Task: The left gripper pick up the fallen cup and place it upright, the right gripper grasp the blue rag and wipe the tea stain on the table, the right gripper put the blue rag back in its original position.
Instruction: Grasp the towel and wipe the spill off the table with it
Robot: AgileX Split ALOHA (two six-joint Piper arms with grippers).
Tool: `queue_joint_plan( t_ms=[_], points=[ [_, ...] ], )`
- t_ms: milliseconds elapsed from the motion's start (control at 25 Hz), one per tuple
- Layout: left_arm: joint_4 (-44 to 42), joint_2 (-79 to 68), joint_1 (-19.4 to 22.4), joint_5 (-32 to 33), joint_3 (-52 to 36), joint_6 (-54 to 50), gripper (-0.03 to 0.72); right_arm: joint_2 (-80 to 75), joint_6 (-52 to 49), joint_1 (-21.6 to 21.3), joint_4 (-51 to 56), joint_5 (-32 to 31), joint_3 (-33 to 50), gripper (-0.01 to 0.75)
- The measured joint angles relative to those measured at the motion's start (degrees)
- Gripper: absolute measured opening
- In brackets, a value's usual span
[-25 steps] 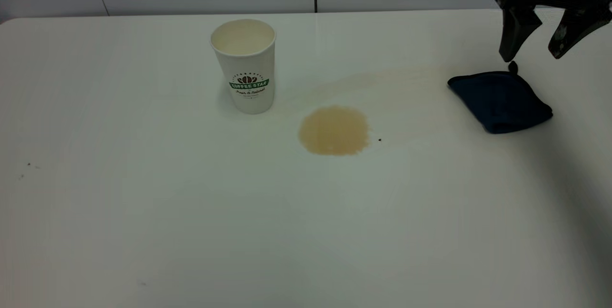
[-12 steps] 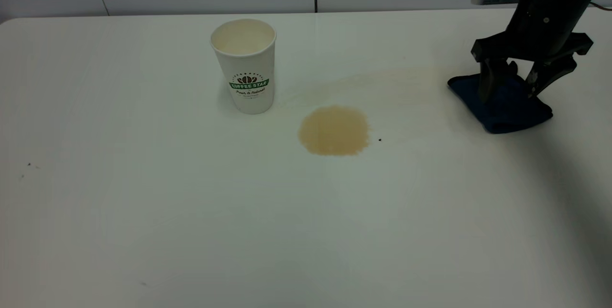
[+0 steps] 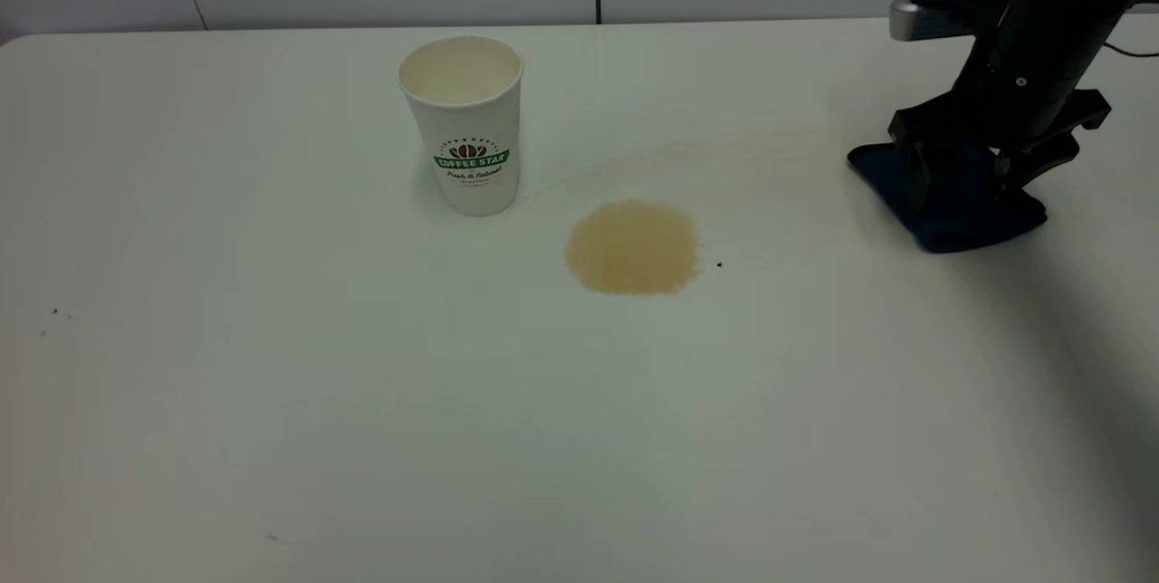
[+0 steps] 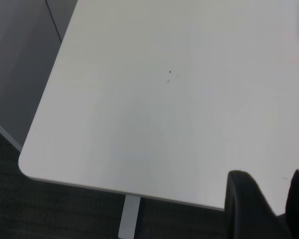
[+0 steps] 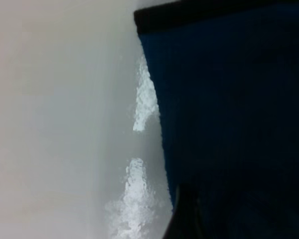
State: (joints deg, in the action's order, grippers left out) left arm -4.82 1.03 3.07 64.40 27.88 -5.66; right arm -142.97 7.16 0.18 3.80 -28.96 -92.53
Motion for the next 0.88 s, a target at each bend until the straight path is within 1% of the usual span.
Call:
queue_joint_plan(
  t_ms=[200, 360, 520, 720, 760, 800, 880],
  points=[
    [0.0, 0.0, 0.0, 0.0, 0.0, 0.0, 0.237, -0.91, -0.13, -0.06, -2.09, 0.74, -0.04, 0.644],
    [0.0, 0.0, 0.0, 0.0, 0.0, 0.0, 0.237, -1.57, -1.01, -0.06, -1.88, 0.94, -0.13, 0.567],
    [0.0, 0.0, 0.0, 0.0, 0.0, 0.0, 0.237, -1.99, -1.22, -0.06, -0.8, 0.95, -0.48, 0.412],
    [0.0, 0.0, 0.0, 0.0, 0.0, 0.0, 0.237, -1.99, -1.22, 0.99, -0.46, 0.95, -0.6, 0.121],
    [0.0, 0.0, 0.0, 0.0, 0.0, 0.0, 0.237, -1.99, -1.22, 1.37, -0.38, 0.84, -0.6, 0.081],
    [0.0, 0.0, 0.0, 0.0, 0.0, 0.0, 0.237, -1.99, -1.22, 1.79, -0.32, 0.58, -0.6, 0.065],
    [0.0, 0.0, 0.0, 0.0, 0.0, 0.0, 0.237, -1.99, -1.22, 3.41, -0.25, 0.01, -0.6, 0.059]
  ],
)
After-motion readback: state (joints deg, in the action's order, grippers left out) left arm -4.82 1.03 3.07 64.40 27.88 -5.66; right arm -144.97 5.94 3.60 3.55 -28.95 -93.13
